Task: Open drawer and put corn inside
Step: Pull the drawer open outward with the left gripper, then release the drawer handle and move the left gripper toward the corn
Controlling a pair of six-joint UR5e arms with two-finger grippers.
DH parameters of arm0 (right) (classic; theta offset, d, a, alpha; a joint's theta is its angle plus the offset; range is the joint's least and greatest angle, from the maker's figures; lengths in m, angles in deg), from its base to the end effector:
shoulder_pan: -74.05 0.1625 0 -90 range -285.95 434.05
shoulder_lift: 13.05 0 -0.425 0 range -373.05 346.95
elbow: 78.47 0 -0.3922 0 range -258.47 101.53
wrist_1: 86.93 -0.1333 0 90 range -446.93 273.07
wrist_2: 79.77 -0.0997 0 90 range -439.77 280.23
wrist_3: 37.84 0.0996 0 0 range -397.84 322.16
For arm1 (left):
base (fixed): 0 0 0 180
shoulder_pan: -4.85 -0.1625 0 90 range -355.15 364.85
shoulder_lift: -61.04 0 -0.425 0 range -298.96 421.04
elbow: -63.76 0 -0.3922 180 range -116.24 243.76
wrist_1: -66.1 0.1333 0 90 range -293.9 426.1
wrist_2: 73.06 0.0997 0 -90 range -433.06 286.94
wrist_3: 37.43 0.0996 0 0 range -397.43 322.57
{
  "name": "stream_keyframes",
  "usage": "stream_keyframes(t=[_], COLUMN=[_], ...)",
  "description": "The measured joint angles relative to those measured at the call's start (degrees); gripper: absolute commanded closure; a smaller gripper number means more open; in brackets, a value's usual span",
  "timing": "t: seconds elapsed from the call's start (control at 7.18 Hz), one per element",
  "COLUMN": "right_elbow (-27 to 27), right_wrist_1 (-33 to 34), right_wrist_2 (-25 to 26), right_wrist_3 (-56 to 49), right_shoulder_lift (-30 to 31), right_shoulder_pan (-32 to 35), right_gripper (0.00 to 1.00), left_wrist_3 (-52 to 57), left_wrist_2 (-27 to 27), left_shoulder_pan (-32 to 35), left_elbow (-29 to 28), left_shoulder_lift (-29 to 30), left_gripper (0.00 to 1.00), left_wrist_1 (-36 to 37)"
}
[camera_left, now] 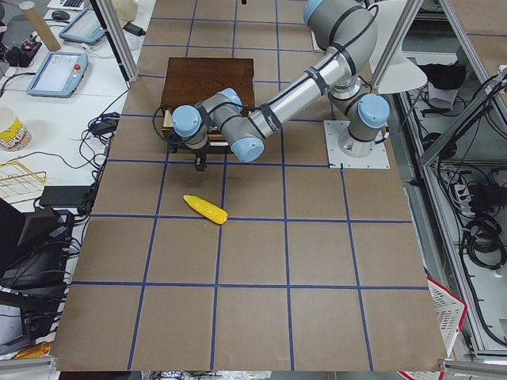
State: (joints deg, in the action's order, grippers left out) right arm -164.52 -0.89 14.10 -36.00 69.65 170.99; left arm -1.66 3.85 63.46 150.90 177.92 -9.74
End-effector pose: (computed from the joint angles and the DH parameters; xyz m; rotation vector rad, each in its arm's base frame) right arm 0.1899 -0.5126 0.4499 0.1427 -3.0556 -0.1869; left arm 0.1961 -0.6207 0.2693 -0.0809 -2.8557 -0.0240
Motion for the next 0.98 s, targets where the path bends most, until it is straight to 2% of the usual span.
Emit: stream_keyframes(t=[0.98], right_elbow=[0.0], right_wrist_1=[0.0], right_wrist_2=[0.0], right_wrist_3=[0.0], right_shoulder_lift=[0.0], right_shoulder_pan=[0.0], right_gripper=[0.0], left_wrist_3=[2.11], left_wrist_2=[1.91], left_shoulder_pan=[-0.67], left_elbow=[-1.96], left_shoulder_lift=[0.69], left_gripper=[0.0], left_wrist_1=[0.23])
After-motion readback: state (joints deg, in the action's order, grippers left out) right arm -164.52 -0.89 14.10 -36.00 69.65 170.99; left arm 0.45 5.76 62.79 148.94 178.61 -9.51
